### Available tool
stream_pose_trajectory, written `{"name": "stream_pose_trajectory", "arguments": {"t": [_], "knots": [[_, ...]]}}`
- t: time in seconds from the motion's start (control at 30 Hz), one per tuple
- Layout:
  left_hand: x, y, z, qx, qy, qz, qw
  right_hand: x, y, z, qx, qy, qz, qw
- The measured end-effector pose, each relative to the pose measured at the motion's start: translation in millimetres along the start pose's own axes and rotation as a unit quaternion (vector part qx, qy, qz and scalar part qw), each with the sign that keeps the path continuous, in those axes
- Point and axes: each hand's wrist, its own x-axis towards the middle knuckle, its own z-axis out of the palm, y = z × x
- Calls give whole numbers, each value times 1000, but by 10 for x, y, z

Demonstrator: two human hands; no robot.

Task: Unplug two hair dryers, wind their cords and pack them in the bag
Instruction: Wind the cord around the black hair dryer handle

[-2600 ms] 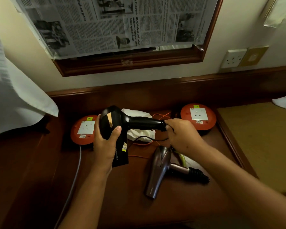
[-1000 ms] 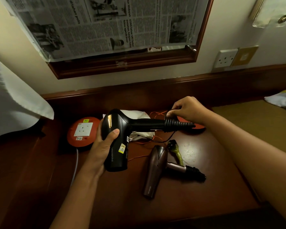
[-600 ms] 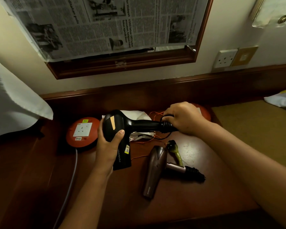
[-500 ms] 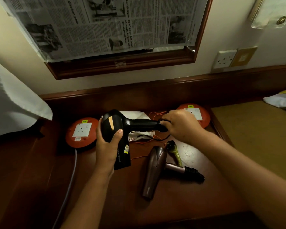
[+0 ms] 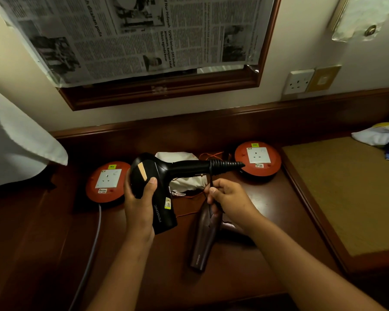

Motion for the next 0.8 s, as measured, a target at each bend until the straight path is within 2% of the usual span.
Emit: {"name": "stream_pose_trajectory", "arguments": {"t": [0.17, 0.23, 0.33, 0.53, 0.6, 0.7, 0.8], "knots": [[21, 11, -44, -18, 0, -31, 999, 45, 104, -85, -1, -84, 81, 993], [35, 49, -51, -17, -13, -26, 999, 93, 193, -84, 10, -86, 98, 991], [50, 92, -66, -5, -30, -20, 999, 208, 244, -119, 52, -58, 94, 993], [82, 168, -130, 10, -59, -37, 998, 352, 63, -300, 86, -76, 61, 991], [84, 198, -154, 10, -75, -35, 996, 404, -48, -388, 30, -68, 48, 996], [91, 238, -196, 11, -105, -38, 994, 461, -153, -532, -82, -12, 57, 995], [92, 258, -224, 20, -118, -30, 992, 535, -270, -643, -182, -25, -20, 983]]}}
